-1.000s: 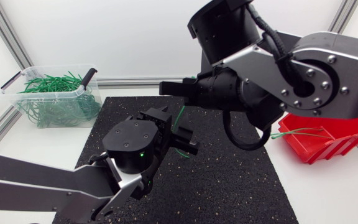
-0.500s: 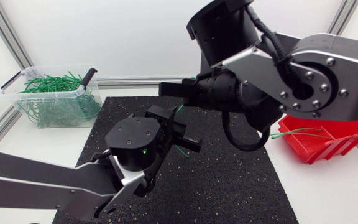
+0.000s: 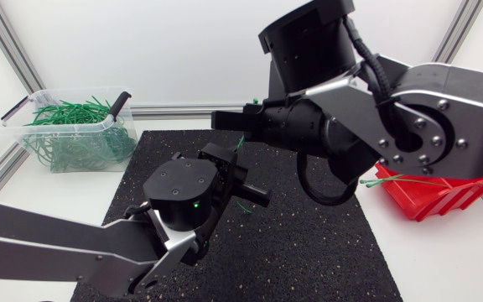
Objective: Take a green cable tie from the red box, thread the tail through the head to close it, then place it in the transparent bin on the left.
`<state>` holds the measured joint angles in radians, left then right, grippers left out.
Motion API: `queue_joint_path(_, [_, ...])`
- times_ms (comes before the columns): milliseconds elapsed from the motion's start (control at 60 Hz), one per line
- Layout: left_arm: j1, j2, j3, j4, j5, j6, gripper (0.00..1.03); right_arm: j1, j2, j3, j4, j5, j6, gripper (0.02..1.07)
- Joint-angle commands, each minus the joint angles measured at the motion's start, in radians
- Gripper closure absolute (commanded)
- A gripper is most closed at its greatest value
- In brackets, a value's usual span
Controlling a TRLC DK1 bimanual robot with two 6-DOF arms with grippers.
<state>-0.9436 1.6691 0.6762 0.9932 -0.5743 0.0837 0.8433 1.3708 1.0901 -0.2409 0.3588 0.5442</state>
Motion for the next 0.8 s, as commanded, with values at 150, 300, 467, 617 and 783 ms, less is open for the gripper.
queue_joint_path(150, [0.000,-0.006,0.011,0.015,-0.001,0.027,0.99,-0.029,-0.042,-0.029,0.035,-0.063,-0.038,0.82])
queue_joint_path(300, [0.014,-0.032,0.002,0.015,0.021,0.034,0.99,-0.081,-0.076,-0.029,0.041,-0.147,-0.049,0.70])
queue_joint_path(467, [0.054,-0.083,-0.010,0.004,0.082,0.042,0.99,-0.176,-0.115,-0.024,0.041,-0.299,-0.104,0.69])
queue_joint_path(617, [0.089,-0.138,-0.032,-0.001,0.188,0.041,0.99,-0.273,-0.145,-0.032,0.037,-0.449,-0.159,0.69])
queue_joint_path(783, [0.131,-0.200,-0.060,-0.031,0.298,0.033,0.99,-0.391,-0.153,-0.041,0.020,-0.656,-0.242,0.69])
